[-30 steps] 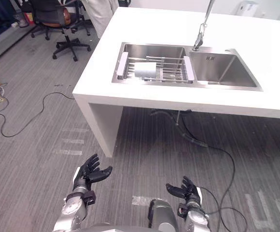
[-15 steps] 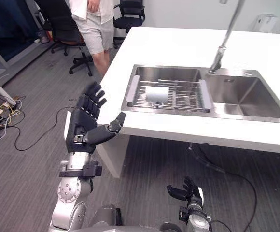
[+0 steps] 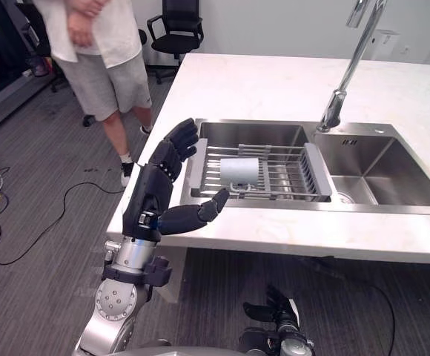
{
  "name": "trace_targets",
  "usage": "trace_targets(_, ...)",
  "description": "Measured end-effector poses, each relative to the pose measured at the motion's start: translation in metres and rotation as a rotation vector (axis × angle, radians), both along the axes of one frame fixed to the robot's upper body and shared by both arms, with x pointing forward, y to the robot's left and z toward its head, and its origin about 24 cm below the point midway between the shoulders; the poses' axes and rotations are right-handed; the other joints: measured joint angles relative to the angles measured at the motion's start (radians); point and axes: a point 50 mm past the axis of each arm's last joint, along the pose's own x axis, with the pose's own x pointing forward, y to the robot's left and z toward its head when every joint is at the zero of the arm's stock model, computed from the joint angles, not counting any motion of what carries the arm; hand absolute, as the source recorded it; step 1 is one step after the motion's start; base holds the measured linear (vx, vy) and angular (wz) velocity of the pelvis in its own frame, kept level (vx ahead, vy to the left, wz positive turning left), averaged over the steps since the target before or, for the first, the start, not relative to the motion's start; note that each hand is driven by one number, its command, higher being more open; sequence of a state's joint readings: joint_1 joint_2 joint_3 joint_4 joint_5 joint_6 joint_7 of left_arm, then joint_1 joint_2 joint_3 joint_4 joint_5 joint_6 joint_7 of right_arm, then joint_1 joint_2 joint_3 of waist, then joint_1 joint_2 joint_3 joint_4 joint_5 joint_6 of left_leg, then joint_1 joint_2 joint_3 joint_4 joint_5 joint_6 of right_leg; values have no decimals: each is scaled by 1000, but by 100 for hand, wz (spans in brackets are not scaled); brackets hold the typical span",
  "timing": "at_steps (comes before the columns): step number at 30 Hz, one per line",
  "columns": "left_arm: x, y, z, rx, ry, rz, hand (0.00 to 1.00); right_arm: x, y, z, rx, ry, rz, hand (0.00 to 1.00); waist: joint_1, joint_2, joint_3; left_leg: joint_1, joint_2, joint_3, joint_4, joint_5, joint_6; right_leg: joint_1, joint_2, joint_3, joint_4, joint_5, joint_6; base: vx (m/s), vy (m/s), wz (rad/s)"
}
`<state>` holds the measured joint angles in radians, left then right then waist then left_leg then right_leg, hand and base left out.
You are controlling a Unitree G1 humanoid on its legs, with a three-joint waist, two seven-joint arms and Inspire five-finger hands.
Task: Walk over to the sink, pick up the cup, carry it to the dishwasher, place the cup inside the dishwasher, then close the dishwasher door
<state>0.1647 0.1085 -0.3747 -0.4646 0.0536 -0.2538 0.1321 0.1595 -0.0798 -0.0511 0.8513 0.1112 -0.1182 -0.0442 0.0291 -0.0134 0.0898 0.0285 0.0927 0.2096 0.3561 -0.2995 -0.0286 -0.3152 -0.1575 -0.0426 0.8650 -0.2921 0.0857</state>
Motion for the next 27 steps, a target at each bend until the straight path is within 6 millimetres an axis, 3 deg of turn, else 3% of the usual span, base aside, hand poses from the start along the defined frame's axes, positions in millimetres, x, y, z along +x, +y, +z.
trace_targets(1, 1, 1, 0, -1, -2, 10, 90, -1, 0, 0, 2, 0, 0, 90, -1, -11, -6, 1, 10, -1, 15, -14, -24, -11, -1, -27, -148, 24, -20, 184, -198, 1)
trace_targets(2, 1, 2, 1, 1, -4, 17, 90, -2, 1, 0, 5, 1, 0, 90, 0, -26, -11, -3, 8, -2, 31, -26, -43, -5, -4, -35, -249, 88, -36, 254, -265, -2)
trace_targets(3, 5, 3, -5, 2, 29, 32, 90, -5, -5, -1, -12, 15, -1, 90, -3, 4, -13, -4, 43, -14, 55, -50, -67, 19, 26, -54, -276, 68, -45, 248, -240, -5)
trace_targets(5, 8, -1, -15, 22, 81, 37, 90, -8, -15, 0, -37, 23, -2, 90, -3, 29, -28, 18, 70, -19, 15, -33, -57, 44, 63, -67, -312, 66, -64, 228, -221, -10)
trace_targets(7, 9, -2, -19, 46, 94, 37, 90, -9, -22, 1, -54, 23, -14, 90, -16, 33, -31, 38, 76, -26, -18, 1, -51, 65, 75, -77, -338, 59, -75, 131, -161, 7)
trace_targets(8, 10, -2, -19, 48, 93, 37, 90, -12, -25, 1, -59, 28, -23, 90, -19, 44, -33, 20, 92, -35, 34, 5, -54, 87, 84, -89, -362, 57, -79, 92, -156, 22)
trace_targets(10, 11, -1, -17, 49, 88, 44, 90, -22, -27, 0, -62, 47, -32, 90, -10, 44, -14, -61, 149, -41, 268, 22, -57, 152, 111, -106, -402, 59, -89, 53, -103, 8)
trace_targets(11, 12, 2, -17, 50, 87, 58, 90, -29, -28, 0, -62, 55, -40, 90, 4, 38, -9, -115, 176, -58, 405, 61, -48, 183, 126, -104, -417, 50, -106, 50, -42, -9)
trace_targets(12, 12, 4, -17, 52, 84, 65, 90, -31, -27, 0, -61, 55, -39, 90, 8, 38, -11, -132, 180, -69, 450, 57, -44, 194, 129, -102, -424, 46, -112, 75, 33, -14)
trace_targets(13, 13, 6, -15, 61, 71, 77, 90, -30, -27, 1, -64, 51, -42, 90, 9, 39, -11, -158, 177, -70, 465, 32, -39, 203, 127, -99, -430, 44, -114, 90, 81, -8)
trace_targets(15, 16, 6, -10, 82, 40, 84, 90, -26, -28, 3, -66, 35, -38, 90, 11, 42, -12, -184, 143, -71, 342, 7, -12, 198, 126, -92, -426, 42, -105, 104, 114, -13)
trace_targets(17, 21, 8, -7, 138, 20, 97, 90, -18, -22, 4, -41, 8, -35, 90, 14, 33, -22, -120, 94, -80, 187, -9, -25, 175, 116, -68, -434, 61, -65, 108, 94, -14)
trace_targets(18, 23, 7, -6, 155, 15, 102, 90, -18, -21, 4, -36, 5, -31, 90, 14, 35, -21, -117, 86, -83, 167, -9, -25, 175, 115, -68, -449, 71, -62, 59, 82, -3)
trace_targets(22, 38, -1, -16, 276, 36, 94, 90, -14, -19, 2, -21, 9, -23, 90, 7, 38, -21, -22, 45, -80, 22, 24, -30, 232, 99, -42, -529, 106, -43, 65, 83, -10)
trace_targets(27, 41, -17, -16, 361, 8, 10, 90, -16, -18, 1, -13, 15, -23, 90, 1, 38, -30, 13, 17, -67, -71, 78, -23, 236, 83, -27, -569, 125, -38, 22, 23, -8)
